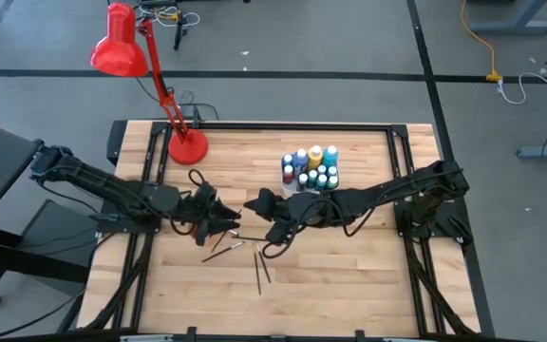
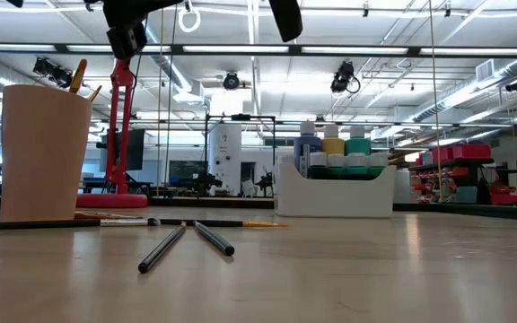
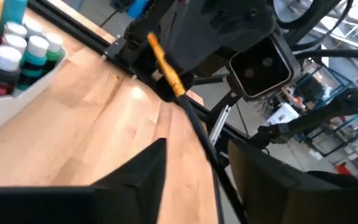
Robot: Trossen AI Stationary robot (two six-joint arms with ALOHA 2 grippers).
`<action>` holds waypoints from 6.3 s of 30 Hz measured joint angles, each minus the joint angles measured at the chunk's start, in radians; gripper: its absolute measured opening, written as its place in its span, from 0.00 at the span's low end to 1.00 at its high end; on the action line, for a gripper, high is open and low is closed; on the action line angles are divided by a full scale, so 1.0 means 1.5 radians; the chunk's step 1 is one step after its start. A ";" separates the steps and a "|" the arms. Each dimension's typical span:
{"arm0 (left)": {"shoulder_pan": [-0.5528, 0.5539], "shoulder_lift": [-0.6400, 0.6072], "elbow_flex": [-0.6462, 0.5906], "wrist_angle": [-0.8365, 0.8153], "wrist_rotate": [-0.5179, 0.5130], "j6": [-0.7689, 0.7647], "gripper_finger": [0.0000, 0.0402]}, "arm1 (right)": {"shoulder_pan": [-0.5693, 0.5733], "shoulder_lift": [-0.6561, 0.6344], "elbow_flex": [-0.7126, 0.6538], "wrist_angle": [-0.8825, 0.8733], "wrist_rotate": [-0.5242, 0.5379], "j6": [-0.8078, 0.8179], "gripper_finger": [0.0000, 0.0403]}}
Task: Pick & Place Paint Supplies
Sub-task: Put the gold paint brush into the orange cup
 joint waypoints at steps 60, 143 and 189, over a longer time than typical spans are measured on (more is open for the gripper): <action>-0.294 0.056 -0.279 0.327 -0.676 0.272 0.10 | 0.004 0.000 -0.019 -0.138 0.064 0.756 0.22; -0.294 0.055 -0.158 0.494 -0.611 0.698 0.23 | 0.000 0.097 -0.355 0.093 -0.203 1.136 0.03; -0.024 0.141 -0.143 0.393 0.011 -0.126 0.49 | 0.009 -0.056 -0.209 0.267 -0.287 -0.164 0.00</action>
